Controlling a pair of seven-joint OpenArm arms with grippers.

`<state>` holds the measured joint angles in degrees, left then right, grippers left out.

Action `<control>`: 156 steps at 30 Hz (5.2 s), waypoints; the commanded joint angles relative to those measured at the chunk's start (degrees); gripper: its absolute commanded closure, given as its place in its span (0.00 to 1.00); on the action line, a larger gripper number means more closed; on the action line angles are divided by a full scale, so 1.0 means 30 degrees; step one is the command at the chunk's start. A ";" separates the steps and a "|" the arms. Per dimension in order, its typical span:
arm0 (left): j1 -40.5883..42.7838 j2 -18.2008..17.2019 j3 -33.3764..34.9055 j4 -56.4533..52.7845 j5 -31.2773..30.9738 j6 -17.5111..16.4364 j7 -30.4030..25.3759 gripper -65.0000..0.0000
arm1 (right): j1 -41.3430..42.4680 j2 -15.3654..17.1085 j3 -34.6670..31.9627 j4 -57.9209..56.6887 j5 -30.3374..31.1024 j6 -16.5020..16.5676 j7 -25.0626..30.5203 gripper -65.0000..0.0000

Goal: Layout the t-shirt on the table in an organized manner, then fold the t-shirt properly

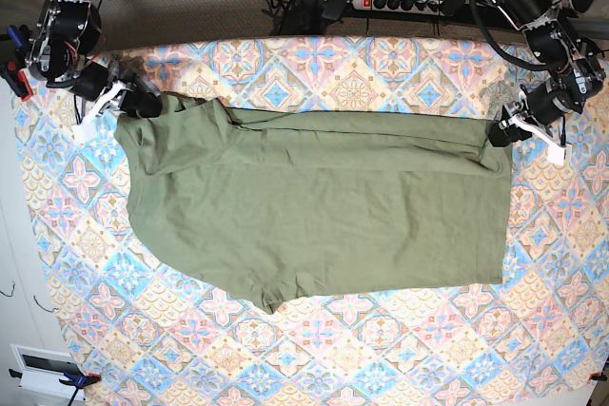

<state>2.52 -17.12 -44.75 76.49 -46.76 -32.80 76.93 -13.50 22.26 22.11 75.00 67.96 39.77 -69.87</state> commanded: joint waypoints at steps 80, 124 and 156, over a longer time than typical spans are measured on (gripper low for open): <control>0.0550 -0.0343 0.0075 0.4321 -0.2683 -0.0013 -0.0250 0.76 | 0.5246 -0.0109 -0.2988 0.2267 -0.2391 0.0077 -0.0873 0.80; -1.1728 -0.1163 0.0602 -0.8133 1.0474 0.1101 -0.8895 0.49 | 0.9876 -0.0080 -0.2402 0.1681 -0.5233 0.0077 0.1765 0.80; -1.4395 -0.0079 0.0602 -1.4932 1.5866 0.5672 -1.6953 0.49 | 1.0316 -0.0050 -0.2314 0.0772 -0.5263 0.0077 0.1823 0.80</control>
<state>-38.79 -16.95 -42.98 30.94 1.32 -15.33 27.49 16.01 21.08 14.70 76.14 50.98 39.81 -65.65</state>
